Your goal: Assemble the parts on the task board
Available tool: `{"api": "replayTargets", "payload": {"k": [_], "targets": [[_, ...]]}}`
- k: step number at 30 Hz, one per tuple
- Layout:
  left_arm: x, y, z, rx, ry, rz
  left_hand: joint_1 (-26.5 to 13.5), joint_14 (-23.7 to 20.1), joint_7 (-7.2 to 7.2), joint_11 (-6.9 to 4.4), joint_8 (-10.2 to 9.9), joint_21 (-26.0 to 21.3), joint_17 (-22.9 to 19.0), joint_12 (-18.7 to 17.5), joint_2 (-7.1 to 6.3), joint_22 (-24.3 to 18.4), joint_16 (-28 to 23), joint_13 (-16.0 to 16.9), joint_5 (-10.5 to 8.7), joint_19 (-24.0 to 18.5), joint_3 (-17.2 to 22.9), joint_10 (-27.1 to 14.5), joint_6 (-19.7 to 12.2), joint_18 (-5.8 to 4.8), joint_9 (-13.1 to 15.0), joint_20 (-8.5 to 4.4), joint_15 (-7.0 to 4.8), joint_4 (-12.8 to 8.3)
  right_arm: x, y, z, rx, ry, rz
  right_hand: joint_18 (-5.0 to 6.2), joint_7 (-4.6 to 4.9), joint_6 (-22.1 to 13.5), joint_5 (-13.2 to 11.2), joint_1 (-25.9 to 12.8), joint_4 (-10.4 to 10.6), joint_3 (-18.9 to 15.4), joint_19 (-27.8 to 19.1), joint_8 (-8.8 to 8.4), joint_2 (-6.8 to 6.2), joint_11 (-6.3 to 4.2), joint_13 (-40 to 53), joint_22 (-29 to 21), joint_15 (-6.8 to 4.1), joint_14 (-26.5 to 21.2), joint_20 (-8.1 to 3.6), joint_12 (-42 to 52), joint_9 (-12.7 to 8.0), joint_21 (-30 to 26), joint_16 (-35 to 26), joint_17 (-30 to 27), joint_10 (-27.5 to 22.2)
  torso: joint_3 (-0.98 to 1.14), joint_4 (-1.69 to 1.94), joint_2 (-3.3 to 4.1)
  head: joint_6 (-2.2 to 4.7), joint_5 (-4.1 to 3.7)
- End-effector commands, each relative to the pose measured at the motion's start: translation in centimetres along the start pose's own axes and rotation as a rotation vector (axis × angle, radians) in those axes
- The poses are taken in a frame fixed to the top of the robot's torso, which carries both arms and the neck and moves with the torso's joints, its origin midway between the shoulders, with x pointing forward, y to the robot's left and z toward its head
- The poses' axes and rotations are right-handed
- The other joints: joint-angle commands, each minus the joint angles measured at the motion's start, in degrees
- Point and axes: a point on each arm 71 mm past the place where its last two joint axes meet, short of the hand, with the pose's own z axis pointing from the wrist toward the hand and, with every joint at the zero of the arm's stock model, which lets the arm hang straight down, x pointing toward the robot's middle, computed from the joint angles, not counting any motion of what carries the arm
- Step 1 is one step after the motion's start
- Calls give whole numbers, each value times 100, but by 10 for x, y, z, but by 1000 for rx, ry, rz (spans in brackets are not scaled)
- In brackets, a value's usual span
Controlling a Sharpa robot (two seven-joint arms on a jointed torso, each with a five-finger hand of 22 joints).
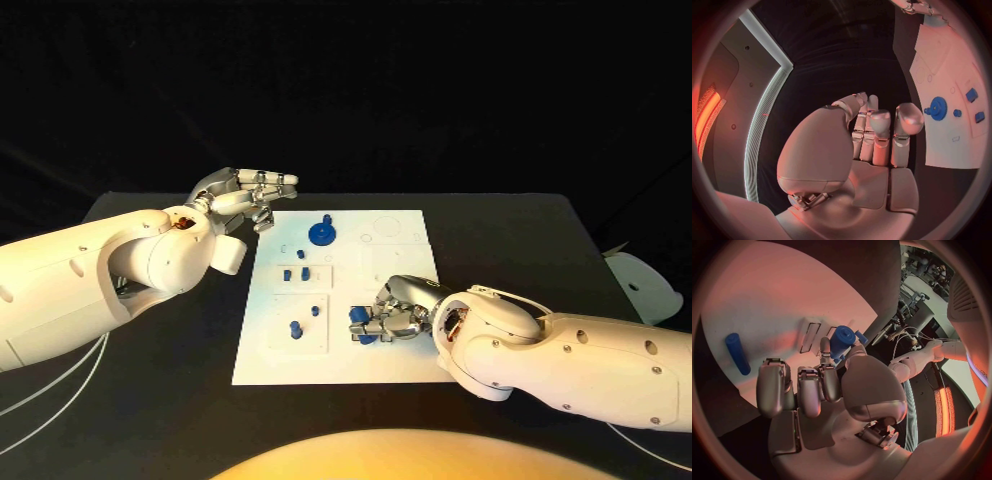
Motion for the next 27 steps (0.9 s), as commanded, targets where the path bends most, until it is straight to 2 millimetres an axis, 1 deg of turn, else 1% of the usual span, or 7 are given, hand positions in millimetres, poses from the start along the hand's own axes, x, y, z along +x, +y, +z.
{"api": "replayTargets", "payload": {"k": [1, 5, 10, 19, 21, 24, 27], "targets": [[3, -1, 0, 5, 23, -10, -46, -14, -33, -17, 25, -27, -6, 36, -20, -8, 12, 8, 13, 0, -5, -40, 12, 118, -6, 15, 9, 17, -1, 0, -1, 6, -26, -47, -76, 42, 14, -138, -134, -1, -53, 145, 0, -18, -41, 502, 1136, -56, 533, -41, -16, 23, -26, 11, 1210, 16, -3, 2, 0, 1, -3], [2, -1, 0, 4, 24, -10, -46, -14, -33, -17, 25, -27, -6, 36, -20, -8, 12, 8, 13, 0, -5, -40, 12, 118, -6, 15, 9, 17, -2, 0, -2, 2, -39, -70, -76, 43, 10, -297, -311, 2, -53, 148, 3, -126, -41, 502, 1139, -56, 533, -41, -28, 62, -31, 11, 1212, 15, 0, -2, 1, -3, 4], [2, -1, 0, 4, 25, -10, -45, -15, -33, -17, 26, -29, -8, 36, -20, -10, 11, 8, 13, -1, -4, -42, 12, 118, -6, 15, 9, 15, -4, -1, -3, 13, -57, -92, -88, 35, 22, -288, -516, 9, 71, 172, 6, -302, -47, 487, 1158, -61, 549, -44, -57, 101, 28, 42, 1286, 13, 1, -5, -5, -8, 8], [2, -1, -1, 4, 25, -10, -45, -15, -33, -17, 26, -29, -8, 36, -20, -10, 11, 8, 13, -1, -4, -42, 12, 118, -6, 15, 9, 15, -6, 1, -7, -1, -81, -96, -89, 32, 25, -313, -662, 9, 199, 177, 2, -352, -50, 495, 1161, -63, 550, -47, -62, 131, 29, 43, 1289, 22, 5, -5, 1, -5, 6], [2, -1, -1, 4, 25, -10, -45, -15, -33, -17, 26, -29, -8, 36, -20, -10, 11, 8, 13, -1, -4, -42, 12, 118, -6, 15, 9, 15, -6, 2, -9, -11, -84, -96, -92, 19, 53, -103, -557, -7, 300, 184, 18, -257, -60, 516, 1167, -70, 553, -52, -46, 154, 45, 49, 1305, 38, 6, -1, 3, -6, 11], [1, -1, -1, 3, 24, -10, -45, -15, -33, -17, 26, -29, -8, 36, -20, -10, 11, 8, 13, -1, -4, -42, 12, 118, -6, 15, 9, 15, -6, 3, -12, -21, -83, -98, -104, -14, 91, 568, -218, -37, 393, 207, 51, -192, -89, 574, 1185, -95, 567, -73, 1, 204, 109, 75, 1366, 79, 1, 0, 0, -10, 13], [1, -1, -1, 3, 24, -10, -45, -15, -33, -17, 26, -29, -8, 36, -20, -10, 11, 8, 13, -1, -4, -42, 12, 118, -6, 15, 9, 15, -6, 3, -13, -23, -77, -103, -108, -24, 98, 720, -102, -36, 399, 215, 63, -174, -98, 601, 1191, -102, 570, -80, 23, 228, 130, 81, 1382, 97, -5, 0, -2, -22, 19]]}}
